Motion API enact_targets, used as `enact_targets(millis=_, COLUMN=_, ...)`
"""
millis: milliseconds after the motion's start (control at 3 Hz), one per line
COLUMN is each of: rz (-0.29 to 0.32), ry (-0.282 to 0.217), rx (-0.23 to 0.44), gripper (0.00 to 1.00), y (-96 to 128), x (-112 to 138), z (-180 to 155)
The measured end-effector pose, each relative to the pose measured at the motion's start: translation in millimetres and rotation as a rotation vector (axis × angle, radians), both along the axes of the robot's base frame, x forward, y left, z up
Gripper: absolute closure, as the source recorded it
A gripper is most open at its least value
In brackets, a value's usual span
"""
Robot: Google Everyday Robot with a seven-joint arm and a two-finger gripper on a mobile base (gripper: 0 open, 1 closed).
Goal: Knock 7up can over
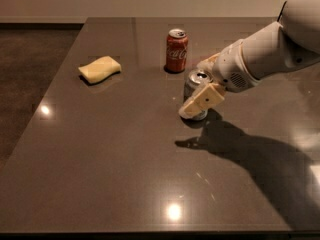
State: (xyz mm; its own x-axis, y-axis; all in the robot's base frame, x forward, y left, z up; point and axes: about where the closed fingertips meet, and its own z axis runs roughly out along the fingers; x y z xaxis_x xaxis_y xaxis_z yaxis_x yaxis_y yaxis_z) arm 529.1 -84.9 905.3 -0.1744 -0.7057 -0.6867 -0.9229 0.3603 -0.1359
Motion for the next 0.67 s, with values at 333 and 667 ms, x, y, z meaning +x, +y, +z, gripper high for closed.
enact_targets(millis=333, rz=-0.007, ry=0.002, rx=0.037, gripper=0.41, y=4.8, x=5.4, z=-4.6)
enact_targets(millis=667, rz=-0.007, ry=-0.006, rx=0.050, gripper=0.64, y=10.0, x=7.5, z=4.2)
